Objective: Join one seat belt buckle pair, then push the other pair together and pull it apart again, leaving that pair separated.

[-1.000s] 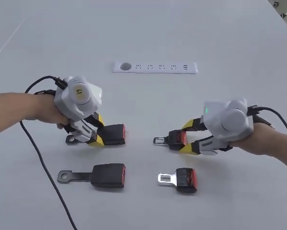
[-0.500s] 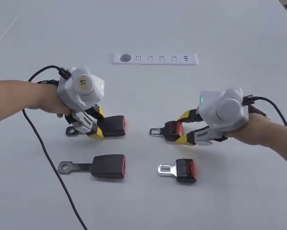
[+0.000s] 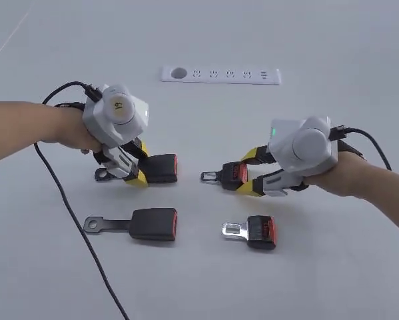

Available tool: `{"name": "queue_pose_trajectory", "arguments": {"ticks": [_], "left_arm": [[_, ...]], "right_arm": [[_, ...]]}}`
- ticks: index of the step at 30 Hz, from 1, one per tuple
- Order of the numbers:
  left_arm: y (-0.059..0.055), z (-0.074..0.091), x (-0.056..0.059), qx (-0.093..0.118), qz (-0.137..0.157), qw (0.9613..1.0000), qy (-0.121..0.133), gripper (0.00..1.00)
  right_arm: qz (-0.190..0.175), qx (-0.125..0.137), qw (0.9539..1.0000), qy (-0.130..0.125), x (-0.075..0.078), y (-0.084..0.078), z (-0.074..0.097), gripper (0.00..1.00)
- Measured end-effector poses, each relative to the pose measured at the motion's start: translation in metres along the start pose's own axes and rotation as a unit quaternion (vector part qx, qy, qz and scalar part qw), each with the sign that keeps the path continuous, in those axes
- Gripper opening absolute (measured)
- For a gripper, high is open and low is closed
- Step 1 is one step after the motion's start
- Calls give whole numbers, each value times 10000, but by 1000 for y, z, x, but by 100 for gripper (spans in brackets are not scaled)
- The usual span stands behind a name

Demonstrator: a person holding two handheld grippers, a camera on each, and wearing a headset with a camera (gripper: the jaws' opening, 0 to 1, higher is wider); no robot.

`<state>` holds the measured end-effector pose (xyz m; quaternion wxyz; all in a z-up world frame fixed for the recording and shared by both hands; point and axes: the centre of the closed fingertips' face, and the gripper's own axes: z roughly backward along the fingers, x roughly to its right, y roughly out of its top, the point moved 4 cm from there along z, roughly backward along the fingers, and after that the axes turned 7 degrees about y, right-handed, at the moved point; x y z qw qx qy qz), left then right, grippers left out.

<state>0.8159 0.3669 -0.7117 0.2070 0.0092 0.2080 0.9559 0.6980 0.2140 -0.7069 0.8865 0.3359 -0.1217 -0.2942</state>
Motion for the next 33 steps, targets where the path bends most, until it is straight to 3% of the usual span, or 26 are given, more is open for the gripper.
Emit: {"name": "queue_pose_trajectory", "arguments": {"ticks": [16,33], "left_arm": [[-1,1,0,-25,-151,9999,-68,31],[-1,0,0,-69,-154,9998,-88,31]], "right_arm": [[112,14,9999,63,2,23,-18,31],[200,-72,9998,34,5,30,-35,31]]}}
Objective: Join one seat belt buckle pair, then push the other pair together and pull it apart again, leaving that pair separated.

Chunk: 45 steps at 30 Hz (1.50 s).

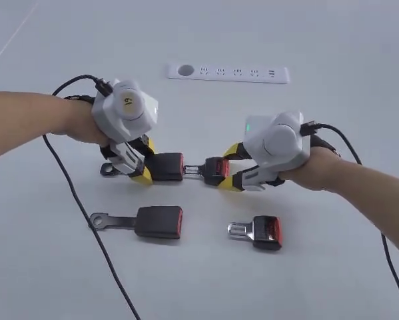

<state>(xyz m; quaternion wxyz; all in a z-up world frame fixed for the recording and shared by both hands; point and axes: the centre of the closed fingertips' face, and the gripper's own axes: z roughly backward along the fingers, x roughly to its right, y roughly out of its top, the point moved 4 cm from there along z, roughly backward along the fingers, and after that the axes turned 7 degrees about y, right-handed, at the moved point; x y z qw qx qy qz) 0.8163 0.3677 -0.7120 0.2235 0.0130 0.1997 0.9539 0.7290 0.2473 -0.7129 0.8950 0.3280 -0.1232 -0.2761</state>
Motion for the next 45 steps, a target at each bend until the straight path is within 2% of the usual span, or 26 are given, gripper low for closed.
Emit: {"name": "queue_pose_trajectory", "arguments": {"ticks": [13,22,27,30,36,45], "left_arm": [[0,-1,1,-13,-33,10000,-1,31],[-1,-1,0,-28,-59,10000,16,31],[-1,-1,1,8,-87,9999,69,31],[-1,-1,2,21,-114,9999,72,30],[-1,-1,3,50,-122,9999,56,30],[-2,0,3,202,90,9997,92,30]], "right_arm": [[33,29,10000,-37,3,6,-7,31],[258,-19,9996,-55,3,9,-11,30],[187,-20,9998,-63,4,9,-14,30],[290,-59,9993,-211,7,12,-17,31],[132,27,9996,-240,9,13,-19,31],[-164,50,9993,-330,7,15,-20,30]]}}
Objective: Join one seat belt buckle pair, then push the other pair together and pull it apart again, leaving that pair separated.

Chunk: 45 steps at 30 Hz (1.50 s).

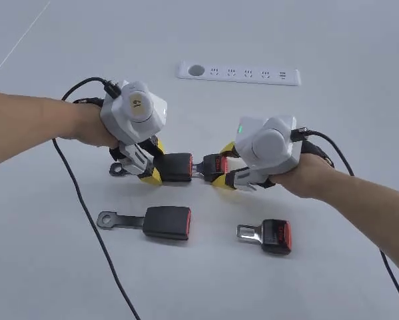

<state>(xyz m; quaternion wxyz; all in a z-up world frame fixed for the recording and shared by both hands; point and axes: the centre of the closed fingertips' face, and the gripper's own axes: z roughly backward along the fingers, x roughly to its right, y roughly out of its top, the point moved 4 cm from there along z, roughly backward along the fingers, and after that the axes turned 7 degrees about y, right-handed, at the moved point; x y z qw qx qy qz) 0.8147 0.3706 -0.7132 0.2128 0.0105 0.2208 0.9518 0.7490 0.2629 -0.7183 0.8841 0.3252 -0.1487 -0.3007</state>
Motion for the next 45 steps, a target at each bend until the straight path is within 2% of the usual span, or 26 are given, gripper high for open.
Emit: {"name": "queue_pose_trajectory", "arguments": {"ticks": [8,18,19,22,30,34,38,45], "left_arm": [[1,0,1,4,92,9999,59,30],[1,0,-1,42,111,9999,50,30],[0,1,-2,7,94,9999,86,30],[0,1,-2,81,132,9998,84,30],[0,0,0,19,73,9999,78,30],[1,1,2,16,72,9999,92,30],[1,1,4,19,89,9999,127,30],[3,0,5,-27,-111,9999,46,31]], "right_arm": [[-56,58,10000,-1,-3,9,-6,29],[-117,27,9999,-66,-4,11,-7,29],[-144,92,9998,-47,-7,13,-8,29],[-170,23,9998,-62,-7,10,-2,29],[-203,-38,9998,-59,-5,9,-3,30],[-110,-34,9999,-64,-4,7,-3,30],[107,-28,9999,129,-3,3,1,28],[93,9,9997,217,-3,4,-1,28]]}}
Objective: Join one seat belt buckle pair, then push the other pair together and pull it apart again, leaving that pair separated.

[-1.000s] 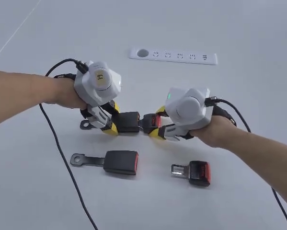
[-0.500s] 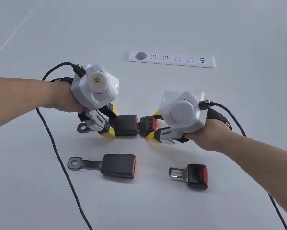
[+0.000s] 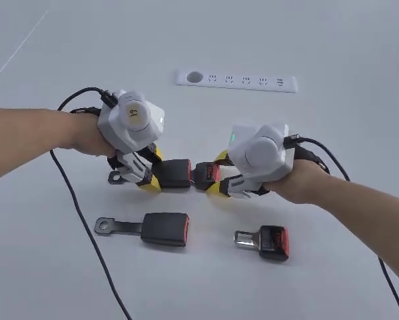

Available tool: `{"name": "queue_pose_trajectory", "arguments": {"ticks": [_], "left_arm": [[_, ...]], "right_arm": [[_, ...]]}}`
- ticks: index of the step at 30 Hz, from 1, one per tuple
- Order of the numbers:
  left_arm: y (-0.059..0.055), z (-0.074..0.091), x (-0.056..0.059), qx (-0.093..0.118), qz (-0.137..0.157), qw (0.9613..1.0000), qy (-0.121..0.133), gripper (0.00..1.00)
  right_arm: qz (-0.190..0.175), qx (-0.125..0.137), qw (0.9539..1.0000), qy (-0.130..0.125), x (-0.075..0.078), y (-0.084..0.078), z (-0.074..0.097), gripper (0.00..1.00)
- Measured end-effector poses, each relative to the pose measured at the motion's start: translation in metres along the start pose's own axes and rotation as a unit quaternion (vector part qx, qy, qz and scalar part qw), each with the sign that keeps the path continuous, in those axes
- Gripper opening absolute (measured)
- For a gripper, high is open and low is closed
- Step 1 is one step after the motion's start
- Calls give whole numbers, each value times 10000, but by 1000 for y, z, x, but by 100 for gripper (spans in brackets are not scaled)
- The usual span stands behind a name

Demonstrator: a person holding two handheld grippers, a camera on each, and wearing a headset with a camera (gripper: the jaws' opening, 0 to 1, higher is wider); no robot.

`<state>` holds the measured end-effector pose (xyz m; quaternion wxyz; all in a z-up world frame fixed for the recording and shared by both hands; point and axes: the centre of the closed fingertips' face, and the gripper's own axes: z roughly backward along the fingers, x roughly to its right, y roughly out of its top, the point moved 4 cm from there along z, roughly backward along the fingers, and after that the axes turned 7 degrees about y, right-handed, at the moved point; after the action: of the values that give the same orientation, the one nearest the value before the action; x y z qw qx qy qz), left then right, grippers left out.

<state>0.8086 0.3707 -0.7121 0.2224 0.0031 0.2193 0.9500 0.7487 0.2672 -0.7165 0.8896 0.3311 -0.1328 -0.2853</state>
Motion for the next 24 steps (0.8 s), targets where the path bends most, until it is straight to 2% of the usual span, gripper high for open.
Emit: {"name": "queue_pose_trajectory", "arguments": {"ticks": [5,7,9,12,15,20,24], "left_arm": [[4,-1,1,-233,-213,9995,-28,30],[3,-1,1,-219,-213,9995,-32,30],[1,1,3,-74,-102,9999,-74,30],[-1,1,2,-3,-8,10000,-71,30],[1,0,1,-41,-47,9999,-83,31],[4,-1,2,-267,-132,9995,-60,30],[1,1,1,-132,-63,9999,-60,31]], "right_arm": [[68,-152,9998,92,1,2,-2,28],[101,-164,9998,111,1,2,-1,28],[194,-89,9997,149,-1,-1,1,28],[186,19,9995,243,-3,-2,4,28],[169,16,9995,255,-4,-2,3,28],[78,-151,9997,181,-5,4,0,28],[16,-80,9998,175,-4,0,2,28]]}}
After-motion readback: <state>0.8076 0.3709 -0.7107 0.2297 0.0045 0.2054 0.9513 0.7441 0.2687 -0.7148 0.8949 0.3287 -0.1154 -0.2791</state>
